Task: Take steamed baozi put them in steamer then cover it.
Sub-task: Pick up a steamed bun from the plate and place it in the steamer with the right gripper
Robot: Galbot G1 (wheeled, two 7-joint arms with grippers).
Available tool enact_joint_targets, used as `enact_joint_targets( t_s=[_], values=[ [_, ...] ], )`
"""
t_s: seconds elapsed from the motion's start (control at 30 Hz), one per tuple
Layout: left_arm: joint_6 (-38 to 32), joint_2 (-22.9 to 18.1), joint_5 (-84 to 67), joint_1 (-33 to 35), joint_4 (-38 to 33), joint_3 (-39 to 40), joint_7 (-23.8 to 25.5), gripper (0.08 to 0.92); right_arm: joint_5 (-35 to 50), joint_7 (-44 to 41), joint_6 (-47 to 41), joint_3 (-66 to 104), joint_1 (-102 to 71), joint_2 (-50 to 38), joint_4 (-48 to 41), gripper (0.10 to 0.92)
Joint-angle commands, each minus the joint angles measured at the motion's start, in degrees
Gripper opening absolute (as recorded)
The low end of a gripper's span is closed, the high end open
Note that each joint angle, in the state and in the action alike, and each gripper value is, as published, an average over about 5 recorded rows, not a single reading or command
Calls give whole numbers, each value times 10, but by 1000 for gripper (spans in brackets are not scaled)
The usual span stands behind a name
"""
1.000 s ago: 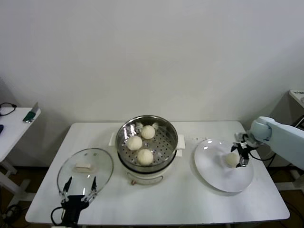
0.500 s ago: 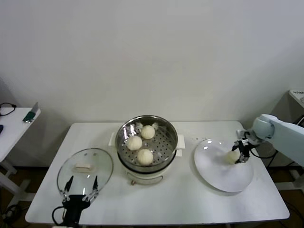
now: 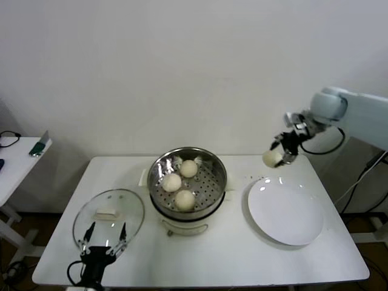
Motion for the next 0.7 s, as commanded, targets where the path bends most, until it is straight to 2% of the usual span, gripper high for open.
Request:
enact_joint_targets(
  t_s=[0.03,0.33,0.7],
  values=[
    [0,4,-2,-1,-3,0,1,823,174,66,-66,-58,160,116,156,670],
    [1,11,-11,0,-11,-8,1,823,175,158,-115,-21,36,201,147,676],
    [2,10,-15,-2,-10,-11,1,823,119,209,-156,-11,-71,225,98,679]
  ],
)
